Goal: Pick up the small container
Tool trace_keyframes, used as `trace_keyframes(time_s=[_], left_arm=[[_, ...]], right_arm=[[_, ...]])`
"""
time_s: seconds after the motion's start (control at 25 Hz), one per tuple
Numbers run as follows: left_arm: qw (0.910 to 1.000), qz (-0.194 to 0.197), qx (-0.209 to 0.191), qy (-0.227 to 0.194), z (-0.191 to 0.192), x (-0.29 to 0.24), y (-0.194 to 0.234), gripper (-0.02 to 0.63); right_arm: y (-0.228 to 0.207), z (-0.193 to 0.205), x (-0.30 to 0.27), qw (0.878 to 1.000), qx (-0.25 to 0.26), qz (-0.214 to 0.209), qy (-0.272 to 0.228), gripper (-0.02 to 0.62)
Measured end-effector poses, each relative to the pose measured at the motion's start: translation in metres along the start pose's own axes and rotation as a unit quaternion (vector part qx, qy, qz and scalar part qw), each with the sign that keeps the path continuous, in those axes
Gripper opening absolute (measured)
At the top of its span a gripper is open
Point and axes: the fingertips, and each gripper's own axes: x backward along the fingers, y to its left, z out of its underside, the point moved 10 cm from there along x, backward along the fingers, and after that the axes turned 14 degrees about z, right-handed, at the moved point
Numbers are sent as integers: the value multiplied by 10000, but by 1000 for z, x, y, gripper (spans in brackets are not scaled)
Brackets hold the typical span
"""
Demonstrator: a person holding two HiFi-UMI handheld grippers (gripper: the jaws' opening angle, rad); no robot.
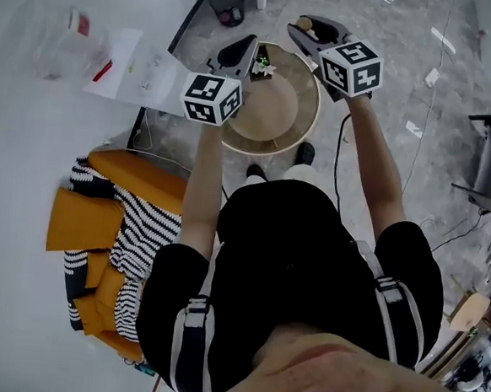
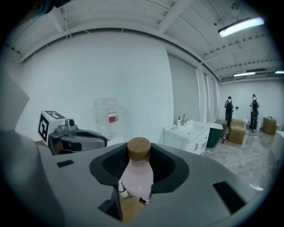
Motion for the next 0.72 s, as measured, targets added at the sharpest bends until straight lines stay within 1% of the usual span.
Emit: trace_keyframes(time_s=[0.12,0.32,0.48,0.6,0.72], left_arm=[[9999,76,-114,-23,-15,9,-6,18],[9994,164,-300,-76,-34,22,-10,18],[9990,150,-388,-150,-46,32,-15,18],[9990,144,-381,-174,-48,36,-17,18],[9989,180,-392,-175,-49,38,-21,18]], right_arm=[[11,-17,11,10000,41,-20,-39,141],[25,-36,20,9998,-188,-67,-5,141],[34,-45,30,9998,-175,-97,-58,141],[39,-46,36,9998,-63,-86,-139,141],[43,-46,40,9997,-79,-112,-178,141]])
